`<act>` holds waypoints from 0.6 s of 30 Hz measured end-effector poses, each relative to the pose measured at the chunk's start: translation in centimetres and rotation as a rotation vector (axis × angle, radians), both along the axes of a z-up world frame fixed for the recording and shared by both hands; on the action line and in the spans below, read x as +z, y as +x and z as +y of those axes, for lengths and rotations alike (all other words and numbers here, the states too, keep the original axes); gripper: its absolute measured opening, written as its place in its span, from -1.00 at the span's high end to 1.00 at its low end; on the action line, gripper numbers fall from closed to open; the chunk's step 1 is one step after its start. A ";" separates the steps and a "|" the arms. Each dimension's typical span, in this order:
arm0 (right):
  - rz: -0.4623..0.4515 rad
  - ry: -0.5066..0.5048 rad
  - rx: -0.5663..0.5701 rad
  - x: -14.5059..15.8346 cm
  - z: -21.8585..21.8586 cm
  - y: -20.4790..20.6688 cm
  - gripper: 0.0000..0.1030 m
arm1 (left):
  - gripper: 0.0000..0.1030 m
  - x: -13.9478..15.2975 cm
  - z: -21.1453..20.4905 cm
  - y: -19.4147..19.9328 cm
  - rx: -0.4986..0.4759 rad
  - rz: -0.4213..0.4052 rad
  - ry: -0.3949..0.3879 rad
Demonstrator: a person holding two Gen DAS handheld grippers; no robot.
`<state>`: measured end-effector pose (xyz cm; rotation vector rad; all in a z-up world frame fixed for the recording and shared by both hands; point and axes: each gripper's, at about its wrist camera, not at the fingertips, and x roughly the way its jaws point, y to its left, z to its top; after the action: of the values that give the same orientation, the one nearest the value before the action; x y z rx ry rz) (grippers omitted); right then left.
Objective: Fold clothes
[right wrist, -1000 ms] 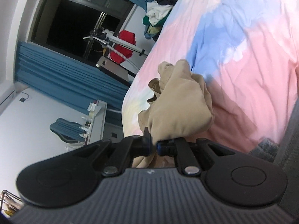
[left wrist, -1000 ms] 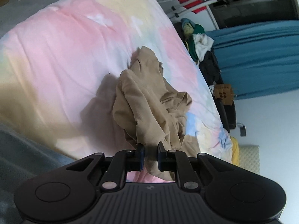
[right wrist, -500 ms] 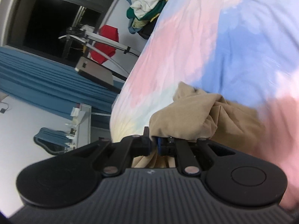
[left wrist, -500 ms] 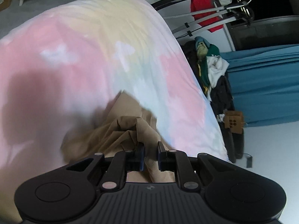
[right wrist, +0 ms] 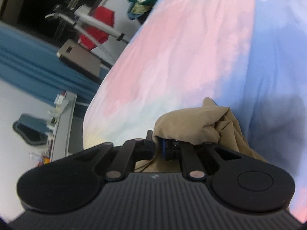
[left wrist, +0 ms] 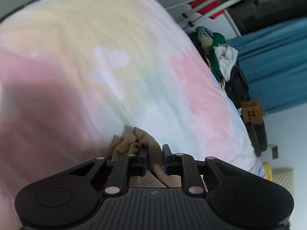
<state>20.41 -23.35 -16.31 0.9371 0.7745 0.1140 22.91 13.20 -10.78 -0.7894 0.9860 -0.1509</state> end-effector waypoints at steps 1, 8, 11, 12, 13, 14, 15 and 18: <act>-0.027 -0.001 0.024 0.4 -0.1 -0.2 0.51 | 0.48 0.6 -0.2 -0.5 -0.007 -0.028 0.034; -0.305 -0.168 0.133 5.0 -0.2 -3.5 -0.24 | -0.37 4.6 -2.4 -4.0 -0.084 -0.258 0.342; -0.307 -0.333 0.179 4.7 0.6 -3.3 -0.01 | -0.37 4.1 -3.9 -4.3 -0.142 -0.309 0.428; -0.299 -0.385 0.191 4.4 0.9 -3.1 0.13 | -0.37 3.6 -4.1 -4.2 -0.148 -0.306 0.440; -0.276 -0.424 0.203 3.8 1.1 -2.6 0.19 | -0.35 3.1 -4.3 -4.0 -0.153 -0.299 0.450; -0.232 -0.438 0.217 2.8 1.3 -1.8 0.35 | -0.33 2.6 -4.5 -3.8 -0.158 -0.293 0.461; -0.202 -0.454 0.230 2.0 1.6 -1.3 0.49 | -0.33 2.1 -4.7 -3.6 -0.163 -0.286 0.472; -0.195 -0.525 0.255 1.4 2.4 -1.3 0.50 | -0.33 0.9 -5.2 -3.4 -0.170 -0.275 0.505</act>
<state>19.12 -20.96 -14.91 0.3225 0.6919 0.2097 19.55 7.95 -9.90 -0.2141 0.7803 -0.1440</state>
